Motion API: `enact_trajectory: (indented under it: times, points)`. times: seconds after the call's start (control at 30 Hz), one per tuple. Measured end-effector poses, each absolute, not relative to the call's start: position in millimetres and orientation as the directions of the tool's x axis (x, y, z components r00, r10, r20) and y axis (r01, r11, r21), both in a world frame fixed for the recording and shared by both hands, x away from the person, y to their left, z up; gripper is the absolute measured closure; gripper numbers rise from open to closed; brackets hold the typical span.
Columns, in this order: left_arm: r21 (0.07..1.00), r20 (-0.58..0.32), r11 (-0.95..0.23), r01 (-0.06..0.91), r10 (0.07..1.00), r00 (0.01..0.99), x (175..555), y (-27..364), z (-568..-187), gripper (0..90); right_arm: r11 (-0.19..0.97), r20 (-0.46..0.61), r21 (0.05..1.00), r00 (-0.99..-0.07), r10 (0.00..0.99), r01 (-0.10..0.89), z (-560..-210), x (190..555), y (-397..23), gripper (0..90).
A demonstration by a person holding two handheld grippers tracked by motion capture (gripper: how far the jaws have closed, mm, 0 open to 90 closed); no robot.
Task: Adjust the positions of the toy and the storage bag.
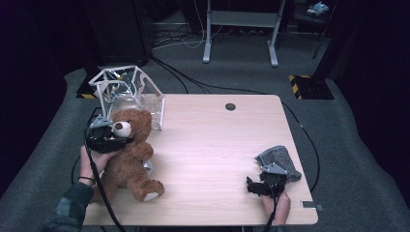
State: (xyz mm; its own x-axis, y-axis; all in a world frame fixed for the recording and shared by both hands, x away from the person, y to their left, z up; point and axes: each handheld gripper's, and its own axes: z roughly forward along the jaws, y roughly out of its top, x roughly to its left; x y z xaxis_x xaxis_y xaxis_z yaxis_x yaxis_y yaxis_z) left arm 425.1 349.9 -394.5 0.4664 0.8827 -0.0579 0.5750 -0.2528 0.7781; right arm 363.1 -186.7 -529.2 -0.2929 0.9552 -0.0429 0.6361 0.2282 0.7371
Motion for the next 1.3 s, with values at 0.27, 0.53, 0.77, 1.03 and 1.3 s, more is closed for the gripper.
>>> enact_trajectory:
  times: [0.27, 0.53, 0.77, 1.03, 1.3]
  points:
    - [0.708, -0.109, -0.229, 0.669, 0.9, 0.423, 448, 358, -426, 49.9, 0.229, -0.044, 0.737, -0.293, 0.955, 0.635, -529, 363, -187, 5.1]
    - [0.591, -0.139, -0.253, 0.766, 0.904, 0.405, 474, 358, -451, 47.0, 0.229, -0.044, 0.737, -0.293, 0.955, 0.635, -529, 363, -187, 5.0]
    - [0.578, -0.159, -0.257, 0.775, 0.896, 0.416, 477, 362, -453, 36.5, 0.229, -0.042, 0.736, -0.294, 0.955, 0.637, -529, 363, -187, 5.0]
    - [0.614, -0.127, -0.242, 0.751, 0.909, 0.397, 470, 361, -444, 16.0, 0.23, -0.043, 0.737, -0.296, 0.954, 0.636, -529, 363, -186, 5.1]
    - [0.675, -0.136, -0.198, 0.711, 0.913, 0.384, 459, 365, -424, 11.9, 0.232, -0.043, 0.735, -0.298, 0.954, 0.637, -529, 363, -186, 5.1]
